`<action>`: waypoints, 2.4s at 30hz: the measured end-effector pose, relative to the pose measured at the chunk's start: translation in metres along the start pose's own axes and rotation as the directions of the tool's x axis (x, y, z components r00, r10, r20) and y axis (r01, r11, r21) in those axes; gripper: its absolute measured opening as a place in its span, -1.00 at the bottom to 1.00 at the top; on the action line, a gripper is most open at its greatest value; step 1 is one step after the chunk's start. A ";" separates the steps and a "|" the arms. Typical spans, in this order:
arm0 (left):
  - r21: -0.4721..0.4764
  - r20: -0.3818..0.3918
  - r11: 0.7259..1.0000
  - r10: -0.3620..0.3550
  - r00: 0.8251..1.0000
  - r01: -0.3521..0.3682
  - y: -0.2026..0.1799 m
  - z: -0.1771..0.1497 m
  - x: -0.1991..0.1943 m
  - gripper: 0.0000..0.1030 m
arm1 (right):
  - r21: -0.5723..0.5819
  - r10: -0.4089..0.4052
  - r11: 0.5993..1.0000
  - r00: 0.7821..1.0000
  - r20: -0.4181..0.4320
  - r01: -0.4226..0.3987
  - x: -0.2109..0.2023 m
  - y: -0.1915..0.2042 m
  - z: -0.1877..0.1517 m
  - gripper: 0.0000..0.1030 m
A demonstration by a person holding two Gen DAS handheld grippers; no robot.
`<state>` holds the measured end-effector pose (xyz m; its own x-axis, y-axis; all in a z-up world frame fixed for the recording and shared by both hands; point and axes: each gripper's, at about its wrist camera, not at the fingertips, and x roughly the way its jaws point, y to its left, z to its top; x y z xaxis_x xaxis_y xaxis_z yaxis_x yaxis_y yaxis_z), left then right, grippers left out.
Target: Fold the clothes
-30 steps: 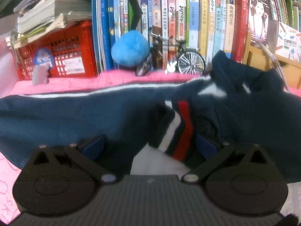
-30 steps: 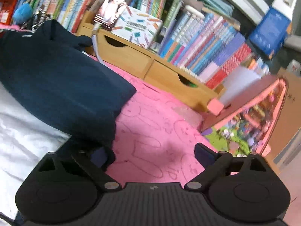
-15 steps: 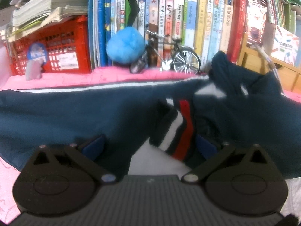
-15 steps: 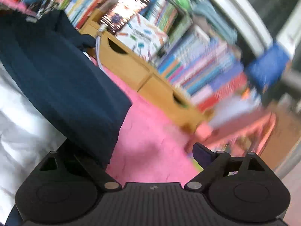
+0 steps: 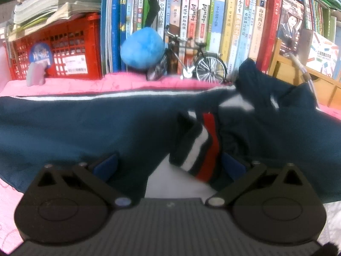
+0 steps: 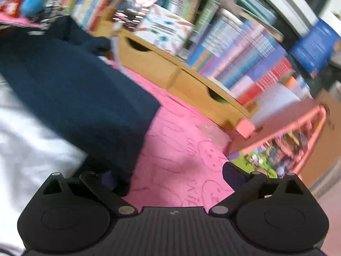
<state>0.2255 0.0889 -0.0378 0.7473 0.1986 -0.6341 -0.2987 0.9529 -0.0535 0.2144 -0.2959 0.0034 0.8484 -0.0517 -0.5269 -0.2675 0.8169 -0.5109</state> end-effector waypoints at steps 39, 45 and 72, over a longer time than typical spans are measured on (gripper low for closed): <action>-0.005 0.000 1.000 -0.008 1.000 0.008 0.003 0.001 0.001 1.00 | 0.693 0.204 0.717 0.974 -0.097 -0.081 0.067 -0.061 0.039 0.53; -0.005 0.000 1.000 -0.008 1.000 0.008 0.003 0.001 0.001 1.00 | 0.575 0.530 0.656 0.841 0.112 -0.490 0.084 0.041 0.104 0.57; -0.007 0.003 1.000 -0.012 1.000 0.012 0.003 0.000 0.002 1.00 | 0.480 -0.071 0.861 0.975 -0.209 0.166 0.147 0.008 0.081 0.38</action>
<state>0.2258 0.0916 -0.0394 0.7524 0.1878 -0.6314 -0.2939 0.9535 -0.0666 0.3741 -0.2499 -0.0232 0.7512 -0.2287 -0.6192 0.1298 0.9709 -0.2011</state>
